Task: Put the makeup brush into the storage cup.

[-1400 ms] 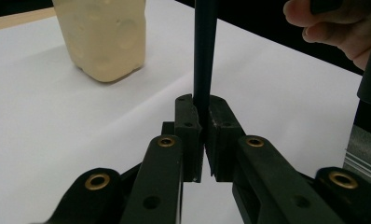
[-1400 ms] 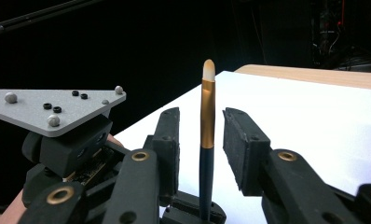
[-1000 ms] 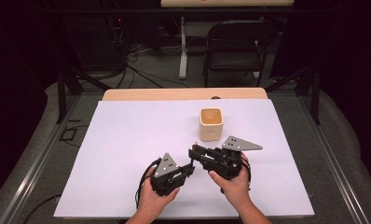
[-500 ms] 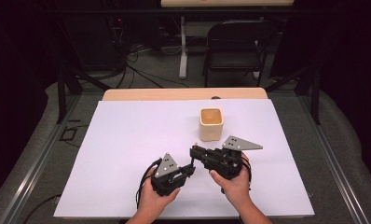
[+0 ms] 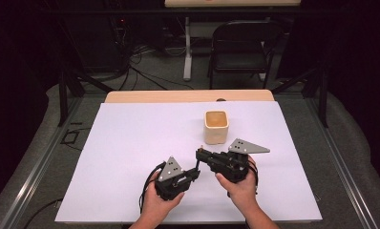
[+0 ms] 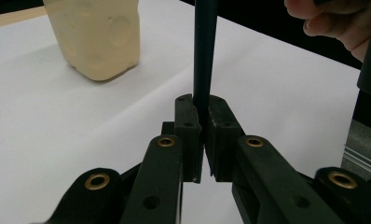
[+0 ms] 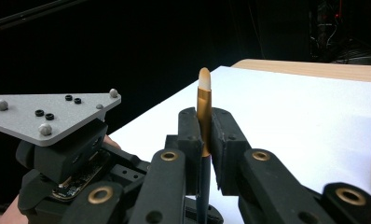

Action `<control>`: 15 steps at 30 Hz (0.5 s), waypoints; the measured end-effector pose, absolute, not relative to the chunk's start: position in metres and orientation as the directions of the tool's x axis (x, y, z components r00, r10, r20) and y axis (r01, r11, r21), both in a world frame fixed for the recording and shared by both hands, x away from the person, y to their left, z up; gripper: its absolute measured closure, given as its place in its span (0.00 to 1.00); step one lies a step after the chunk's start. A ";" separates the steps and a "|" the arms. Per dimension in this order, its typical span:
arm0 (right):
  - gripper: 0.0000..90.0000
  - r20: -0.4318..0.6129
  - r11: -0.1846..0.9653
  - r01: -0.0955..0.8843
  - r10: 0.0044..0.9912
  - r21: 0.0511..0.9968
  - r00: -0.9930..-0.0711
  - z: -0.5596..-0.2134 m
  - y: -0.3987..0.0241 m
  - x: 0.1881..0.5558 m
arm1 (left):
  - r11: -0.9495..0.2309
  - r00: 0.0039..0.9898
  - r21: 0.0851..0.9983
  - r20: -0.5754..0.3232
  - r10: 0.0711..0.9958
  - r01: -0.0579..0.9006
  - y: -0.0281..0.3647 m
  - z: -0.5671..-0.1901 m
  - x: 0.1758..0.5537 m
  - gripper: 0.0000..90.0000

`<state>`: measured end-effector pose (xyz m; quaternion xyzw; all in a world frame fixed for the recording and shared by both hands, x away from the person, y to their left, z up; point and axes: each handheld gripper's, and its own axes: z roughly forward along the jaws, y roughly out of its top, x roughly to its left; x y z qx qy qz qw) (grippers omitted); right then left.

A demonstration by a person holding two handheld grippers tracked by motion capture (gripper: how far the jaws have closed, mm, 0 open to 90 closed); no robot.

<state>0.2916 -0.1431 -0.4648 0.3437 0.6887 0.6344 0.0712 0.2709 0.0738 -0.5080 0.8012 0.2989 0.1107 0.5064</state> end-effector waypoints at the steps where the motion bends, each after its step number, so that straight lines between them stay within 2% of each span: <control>1: 0.93 0.337 -0.041 0.382 0.564 0.923 -0.754 -0.465 -0.143 0.292 | -0.307 0.797 0.877 -0.128 0.591 0.369 0.074 -0.508 0.271 0.93; 12: 0.93 0.313 -0.027 0.364 0.571 0.931 -0.759 -0.464 -0.142 0.290 | -0.307 0.796 0.878 -0.125 0.593 0.366 0.074 -0.508 0.271 0.93; 15: 0.93 0.294 -0.015 0.350 0.577 0.937 -0.762 -0.463 -0.142 0.289 | -0.296 0.794 0.883 -0.126 0.595 0.363 0.074 -0.509 0.271 0.85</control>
